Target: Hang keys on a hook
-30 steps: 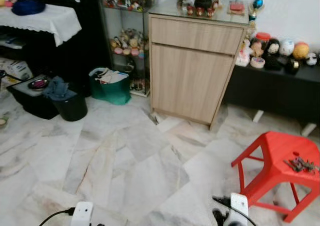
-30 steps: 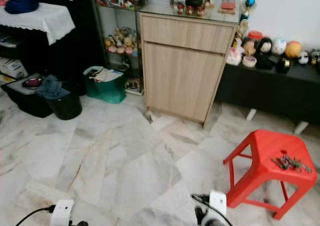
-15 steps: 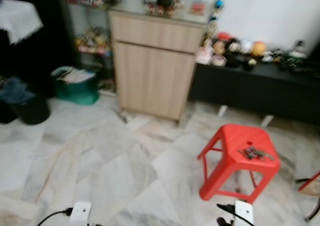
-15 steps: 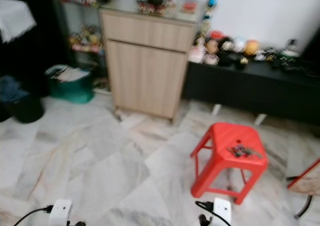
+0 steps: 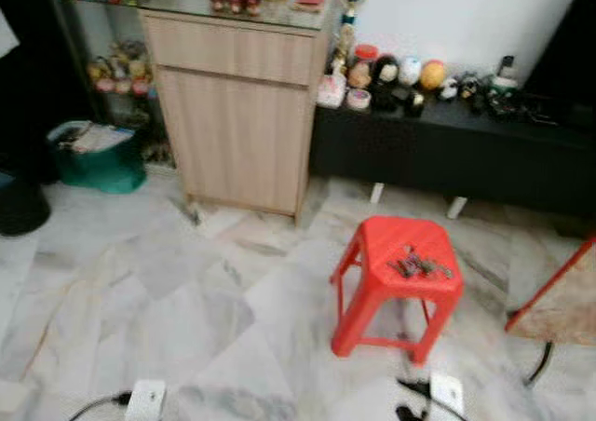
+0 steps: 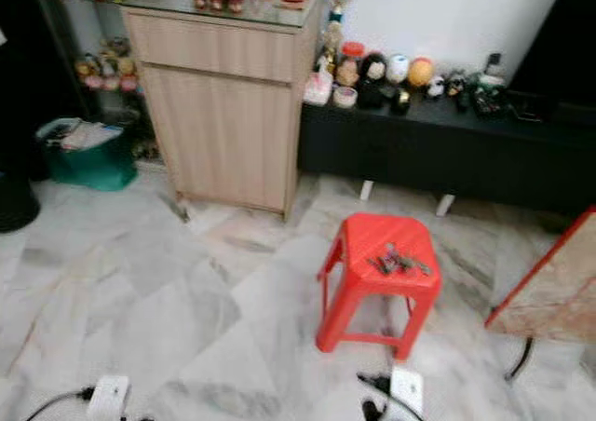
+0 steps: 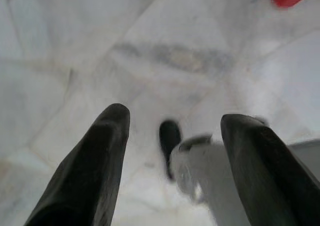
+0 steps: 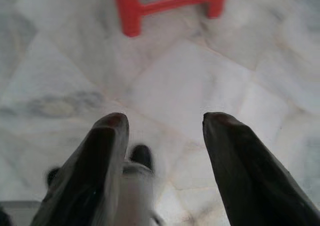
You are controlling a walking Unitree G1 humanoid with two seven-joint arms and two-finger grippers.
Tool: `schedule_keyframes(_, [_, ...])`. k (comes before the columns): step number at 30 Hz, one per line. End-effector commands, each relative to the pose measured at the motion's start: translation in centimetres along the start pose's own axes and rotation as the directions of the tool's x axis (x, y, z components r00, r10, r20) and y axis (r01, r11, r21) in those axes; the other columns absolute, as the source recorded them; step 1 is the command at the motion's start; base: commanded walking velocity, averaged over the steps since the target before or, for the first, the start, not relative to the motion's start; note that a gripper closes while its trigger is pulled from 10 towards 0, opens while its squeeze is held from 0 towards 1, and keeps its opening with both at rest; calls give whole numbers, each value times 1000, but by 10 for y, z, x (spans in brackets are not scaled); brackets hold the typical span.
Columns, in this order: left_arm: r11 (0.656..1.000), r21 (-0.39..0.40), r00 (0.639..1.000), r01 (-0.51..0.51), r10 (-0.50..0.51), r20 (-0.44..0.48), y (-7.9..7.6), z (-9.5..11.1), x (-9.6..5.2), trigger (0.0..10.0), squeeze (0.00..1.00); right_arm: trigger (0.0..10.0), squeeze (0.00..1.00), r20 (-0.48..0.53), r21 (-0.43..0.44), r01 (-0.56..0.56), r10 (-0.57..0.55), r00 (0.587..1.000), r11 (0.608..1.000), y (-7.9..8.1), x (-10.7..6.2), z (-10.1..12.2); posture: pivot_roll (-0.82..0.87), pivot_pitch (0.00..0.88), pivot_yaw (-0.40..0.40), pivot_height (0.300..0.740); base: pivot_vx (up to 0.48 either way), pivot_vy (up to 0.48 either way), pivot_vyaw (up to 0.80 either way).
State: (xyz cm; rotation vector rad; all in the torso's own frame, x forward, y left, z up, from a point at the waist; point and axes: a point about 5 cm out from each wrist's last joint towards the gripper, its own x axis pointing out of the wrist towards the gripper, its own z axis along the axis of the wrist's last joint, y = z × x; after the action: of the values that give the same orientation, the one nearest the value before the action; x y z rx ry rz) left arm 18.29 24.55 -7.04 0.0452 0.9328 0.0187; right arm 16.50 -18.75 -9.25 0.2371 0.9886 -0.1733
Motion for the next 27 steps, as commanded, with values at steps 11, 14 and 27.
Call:
schedule_keyframes(11, [999,-31,1000,-20,19,-3,4,-6,-2,10000,0,10000,0,17,16,9,-9,1000,1000,-1,0,3,95,0,-83,740,0,0,0])
schedule_keyframes(14, [999,-40,1000,-20,20,-4,4,-6,-2,10000,0,10000,0,18,15,9,-9,1000,1000,-1,0,3,101,0,-89,740,0,0,0])
schedule_keyframes(27, [999,-31,1000,-10,10,-9,4,-7,-2,10000,0,10000,0,16,5,10,-10,1000,1000,1,1,5,98,0,-83,740,56,0,0])
